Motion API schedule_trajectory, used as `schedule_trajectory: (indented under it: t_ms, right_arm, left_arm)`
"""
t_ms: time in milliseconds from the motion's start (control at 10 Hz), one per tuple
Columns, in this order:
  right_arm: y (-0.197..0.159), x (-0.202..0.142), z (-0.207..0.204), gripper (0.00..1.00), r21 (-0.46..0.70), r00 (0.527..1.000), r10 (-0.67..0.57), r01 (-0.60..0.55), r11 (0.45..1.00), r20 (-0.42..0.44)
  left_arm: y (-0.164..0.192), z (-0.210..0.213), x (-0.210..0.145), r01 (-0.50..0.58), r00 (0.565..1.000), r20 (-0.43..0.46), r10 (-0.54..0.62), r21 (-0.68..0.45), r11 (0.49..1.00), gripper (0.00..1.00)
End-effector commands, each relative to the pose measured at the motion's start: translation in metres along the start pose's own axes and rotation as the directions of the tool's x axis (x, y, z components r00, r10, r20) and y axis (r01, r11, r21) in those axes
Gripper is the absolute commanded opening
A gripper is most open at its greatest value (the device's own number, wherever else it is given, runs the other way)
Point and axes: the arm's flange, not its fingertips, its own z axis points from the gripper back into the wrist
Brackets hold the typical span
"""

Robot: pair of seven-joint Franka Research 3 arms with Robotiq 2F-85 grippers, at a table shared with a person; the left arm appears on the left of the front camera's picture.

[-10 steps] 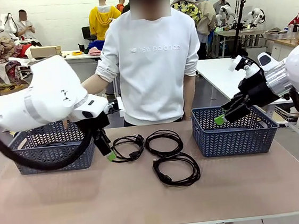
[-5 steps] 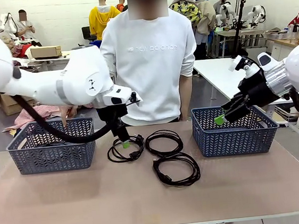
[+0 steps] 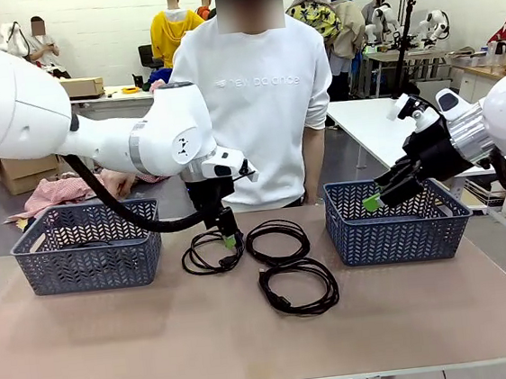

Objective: Organize the cables according to human instructions.
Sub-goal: Pick up a bundle of cables and place it in the basket indicated by the human.

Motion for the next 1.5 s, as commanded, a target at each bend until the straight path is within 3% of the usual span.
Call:
schedule_trajectory:
  t_ms: [0, 600, 800, 1400]
  right_arm:
    - [-0.001, 0.000, -0.001, 1.00, 0.013, 1.000, -0.003, 0.003, 1.000, 0.017]
    - [-0.001, 0.000, -0.001, 1.00, 0.013, 1.000, -0.003, 0.003, 1.000, 0.017]
    - [-0.001, 0.000, -0.001, 1.00, 0.013, 1.000, -0.003, 0.003, 1.000, 0.017]
    - [-0.001, 0.000, -0.001, 1.00, 0.013, 1.000, -0.003, 0.003, 1.000, 0.017]
  left_arm:
    - [-0.003, 0.003, -0.004, -0.001, 1.000, 0.008, 0.001, 0.002, 1.000, 1.00]
    - [-0.001, 0.000, 0.002, 0.003, 1.000, 0.004, -0.003, -0.004, 1.000, 1.00]
    - [0.000, -0.003, 0.014, -0.068, 0.997, 0.025, 0.068, 0.009, 0.998, 1.00]
    - [0.008, -0.031, 0.060, -0.275, 0.960, -0.038, 0.277, 0.058, 0.960, 1.00]
